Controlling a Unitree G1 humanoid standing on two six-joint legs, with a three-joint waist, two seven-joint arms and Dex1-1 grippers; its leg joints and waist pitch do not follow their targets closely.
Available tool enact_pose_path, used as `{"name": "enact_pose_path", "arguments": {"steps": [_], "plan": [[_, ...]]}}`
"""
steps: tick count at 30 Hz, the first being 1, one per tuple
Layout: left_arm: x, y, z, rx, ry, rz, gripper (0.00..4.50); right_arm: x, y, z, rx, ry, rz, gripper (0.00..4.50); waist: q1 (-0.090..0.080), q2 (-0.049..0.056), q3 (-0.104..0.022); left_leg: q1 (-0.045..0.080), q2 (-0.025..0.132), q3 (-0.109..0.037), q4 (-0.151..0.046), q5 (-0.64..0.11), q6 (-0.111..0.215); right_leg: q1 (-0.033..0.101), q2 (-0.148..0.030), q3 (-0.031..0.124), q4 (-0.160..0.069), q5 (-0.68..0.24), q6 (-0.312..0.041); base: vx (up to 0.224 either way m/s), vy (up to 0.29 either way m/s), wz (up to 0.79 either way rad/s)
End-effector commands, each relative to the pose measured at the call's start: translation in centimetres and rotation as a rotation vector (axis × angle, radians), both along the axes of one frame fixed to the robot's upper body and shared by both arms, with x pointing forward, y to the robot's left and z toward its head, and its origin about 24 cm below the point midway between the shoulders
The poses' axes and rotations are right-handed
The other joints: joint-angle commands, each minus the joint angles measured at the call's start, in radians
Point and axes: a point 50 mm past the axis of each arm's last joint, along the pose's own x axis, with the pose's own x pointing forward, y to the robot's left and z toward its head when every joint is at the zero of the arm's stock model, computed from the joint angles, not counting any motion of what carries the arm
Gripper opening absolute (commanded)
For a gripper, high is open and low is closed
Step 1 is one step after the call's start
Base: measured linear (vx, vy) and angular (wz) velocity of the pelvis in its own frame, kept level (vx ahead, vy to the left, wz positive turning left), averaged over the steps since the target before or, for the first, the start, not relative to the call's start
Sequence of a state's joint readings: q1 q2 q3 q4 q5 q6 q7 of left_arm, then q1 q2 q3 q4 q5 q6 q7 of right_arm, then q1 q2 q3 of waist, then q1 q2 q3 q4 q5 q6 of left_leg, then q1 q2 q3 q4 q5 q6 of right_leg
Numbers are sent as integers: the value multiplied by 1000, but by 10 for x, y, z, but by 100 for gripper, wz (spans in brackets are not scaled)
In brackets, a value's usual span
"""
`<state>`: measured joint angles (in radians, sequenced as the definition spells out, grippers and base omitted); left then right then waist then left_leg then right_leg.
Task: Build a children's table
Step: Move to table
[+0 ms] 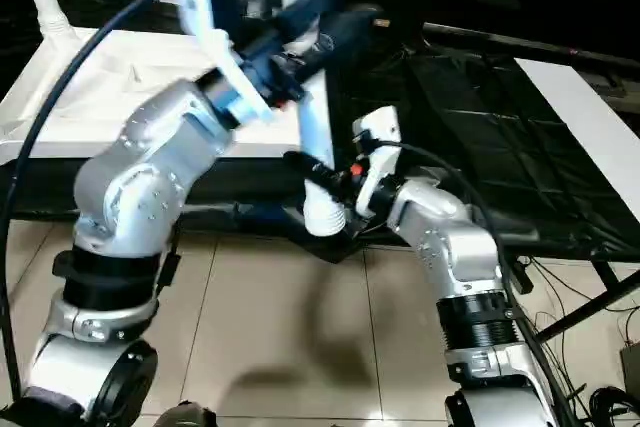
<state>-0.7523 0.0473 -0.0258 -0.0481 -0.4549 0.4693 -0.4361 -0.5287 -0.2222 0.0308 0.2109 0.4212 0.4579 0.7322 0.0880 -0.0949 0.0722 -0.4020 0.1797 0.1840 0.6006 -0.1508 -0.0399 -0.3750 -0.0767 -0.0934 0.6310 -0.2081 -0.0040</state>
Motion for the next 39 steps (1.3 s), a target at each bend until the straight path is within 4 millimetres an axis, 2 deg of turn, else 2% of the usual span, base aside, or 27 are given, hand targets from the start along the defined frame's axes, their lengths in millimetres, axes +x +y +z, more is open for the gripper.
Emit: {"name": "enact_pose_path", "arguments": {"steps": [1,2,4,5,6,7,10,11,13,15,18,20,21,22,26,28,30,32,39], "plan": [[7,9,2,-40,21,96,296,0,-3,0,-7,-3,-3,180,-1,11,-77,36,68,-28,-74,-239,-67,33,-87,62,-87,-210,-135,0,0,0],[9,12,3,-54,31,121,296,0,-2,0,-7,-3,-3,180,-1,11,-76,37,69,-29,-75,-240,-68,32,-87,62,-85,-201,-139,0,0,0],[21,32,5,-122,49,295,296,1,-3,1,-3,-6,-8,180,-2,13,-77,35,69,-30,-75,-243,-67,33,-86,62,-82,-171,-145,0,0,0],[24,40,6,-160,49,350,296,1,-3,1,-1,-6,-9,180,-3,10,-76,36,69,-30,-76,-243,-63,33,-87,63,-85,-170,-144,0,0,0],[25,48,11,-215,30,402,296,1,-3,1,-1,-7,-11,180,-1,13,-79,34,67,-30,-73,-234,-59,36,-88,63,-84,-156,-144,0,0,0],[24,66,24,-356,-16,490,296,0,-5,1,5,-5,-14,180,1,12,-80,33,67,-30,-72,-219,-54,38,-88,63,-83,-133,-147,0,0,0],[24,78,27,-389,-41,572,296,-1,-6,0,8,-1,-16,180,1,12,-83,33,67,-29,-70,-180,-38,39,-86,61,-72,-59,-163,0,0,0],[26,76,23,-372,-14,574,296,-1,-6,-1,5,-1,-15,180,0,11,-83,34,67,-28,-69,-175,-37,38,-85,62,-71,-53,-166,0,0,0],[35,62,4,-199,94,539,296,-1,-5,-1,3,-1,-11,180,6,15,-81,41,67,-24,-68,-169,-36,31,-83,63,-69,-57,-170,0,0,0],[36,55,-4,-117,127,513,296,-1,-4,-1,0,-3,-8,180,9,12,-81,40,67,-24,-70,-176,-40,32,-84,63,-72,-79,-163,0,0,0],[36,27,-32,140,163,386,296,-2,0,0,-26,-14,12,180,11,13,-79,39,68,-26,-74,-208,-61,31,-88,64,-79,-144,-144,0,0,0],[35,23,-36,165,164,373,296,-2,1,0,-27,-15,18,180,11,12,-81,39,68,-27,-75,-211,-67,33,-89,63,-79,-137,-144,0,0,0],[35,23,-36,165,164,373,296,-2,1,0,-27,-15,18,180,11,12,-80,37,68,-28,-75,-209,-65,33,-90,64,-80,-133,-145,0,0,0],[33,13,-39,176,149,314,296,-3,3,0,-29,-16,31,180,9,10,-82,34,67,-28,-74,-202,-63,36,-90,64,-79,-119,-149,0,0,0],[31,8,-39,164,138,278,296,-4,4,0,-32,-16,39,180,2,9,-83,32,66,-27,-71,-176,-43,39,-90,62,-73,-75,-172,0,0,0],[20,-4,-26,106,76,151,296,-6,6,-4,-48,-9,55,180,5,9,-83,33,65,-24,-69,-162,-34,39,-91,63,-73,-62,-183,0,0,0],[15,-8,-21,87,56,103,296,-7,7,-6,-55,-6,59,180,4,11,-84,34,68,-25,-70,-156,-33,38,-88,61,-68,-44,-194,0,0,0],[7,-17,-18,96,36,6,296,-8,8,-8,-63,-1,66,180,6,12,-80,35,68,-23,-71,-173,-35,37,-91,62,-73,-67,-203,0,0,0],[3,-25,-23,124,35,-31,296,-9,10,-8,-72,-3,79,180,1,11,-76,36,68,-26,-74,-233,-55,34,-90,64,-84,-169,-164,0,0,0]]}}
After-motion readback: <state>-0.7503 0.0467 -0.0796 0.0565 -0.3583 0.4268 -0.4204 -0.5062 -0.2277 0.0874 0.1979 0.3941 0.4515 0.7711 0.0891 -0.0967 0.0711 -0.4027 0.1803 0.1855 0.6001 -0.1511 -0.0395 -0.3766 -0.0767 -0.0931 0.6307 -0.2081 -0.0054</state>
